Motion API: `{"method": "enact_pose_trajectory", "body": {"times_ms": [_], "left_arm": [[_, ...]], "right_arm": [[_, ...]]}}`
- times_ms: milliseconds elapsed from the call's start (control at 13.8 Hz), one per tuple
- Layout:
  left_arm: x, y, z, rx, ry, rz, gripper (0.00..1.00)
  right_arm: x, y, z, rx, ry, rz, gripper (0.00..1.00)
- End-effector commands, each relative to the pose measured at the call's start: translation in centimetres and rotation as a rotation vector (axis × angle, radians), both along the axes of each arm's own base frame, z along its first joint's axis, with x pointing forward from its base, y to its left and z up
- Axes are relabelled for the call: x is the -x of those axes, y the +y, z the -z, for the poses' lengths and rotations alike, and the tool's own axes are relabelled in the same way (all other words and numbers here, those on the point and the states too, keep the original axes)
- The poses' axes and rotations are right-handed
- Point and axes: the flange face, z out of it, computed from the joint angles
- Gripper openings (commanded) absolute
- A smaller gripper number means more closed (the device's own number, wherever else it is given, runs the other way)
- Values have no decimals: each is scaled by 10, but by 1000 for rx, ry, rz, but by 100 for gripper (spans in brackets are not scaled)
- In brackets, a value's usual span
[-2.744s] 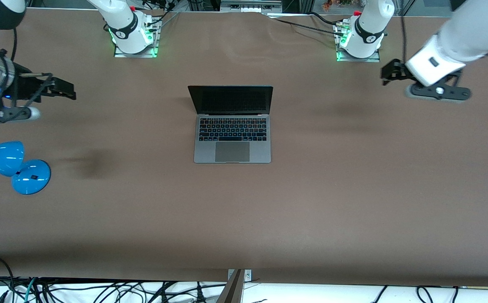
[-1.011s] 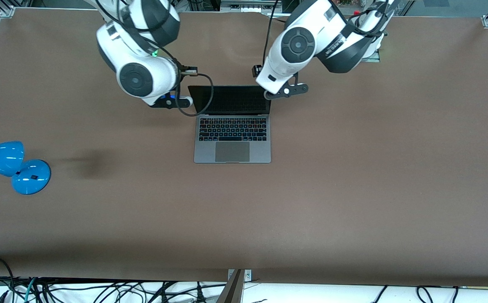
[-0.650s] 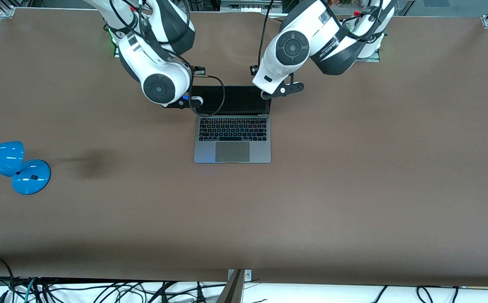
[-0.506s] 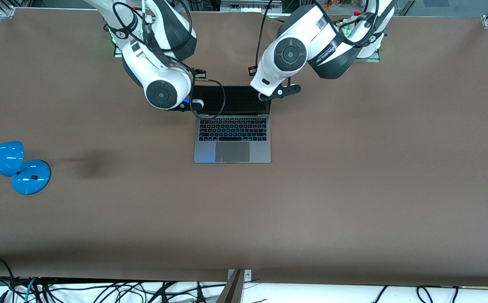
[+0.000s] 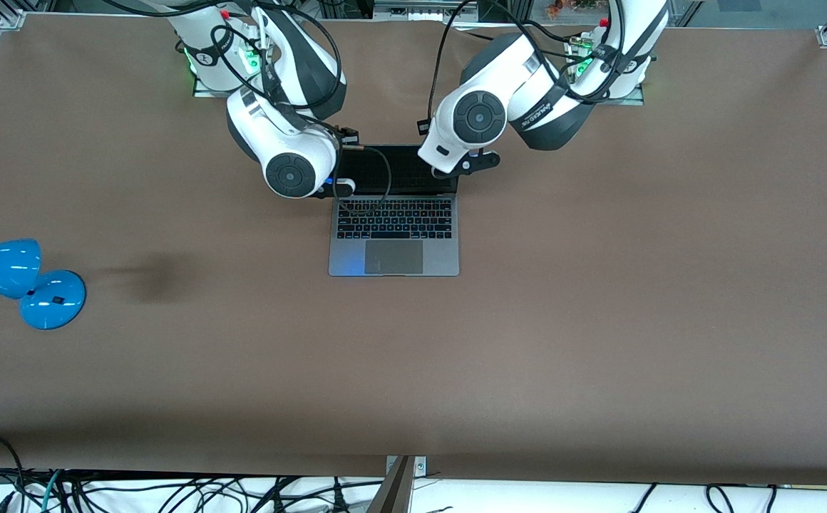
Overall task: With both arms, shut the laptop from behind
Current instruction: 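Move both grippers toward the laptop lid from behind the screen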
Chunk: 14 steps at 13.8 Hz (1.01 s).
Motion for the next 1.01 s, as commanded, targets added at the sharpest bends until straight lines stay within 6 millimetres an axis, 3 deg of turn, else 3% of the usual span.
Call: {"method": "enact_pose_trajectory", "body": {"times_ms": [0,506,722,939], "left_arm": [[-3,-1,4,11,-6,13,0],[-32,10,27,26,-50,2,0],[-65,20,36,27,-77,-25,0],[-79,19,43,29,-89,-24,0]], "right_arm": [[-4,3,-5,-13,-37,16,19],[-18,0,-8,-24,-100,27,21],[-31,-3,-13,-40,-142,53,21],[-42,-8,-16,-56,-178,68,21]]}}
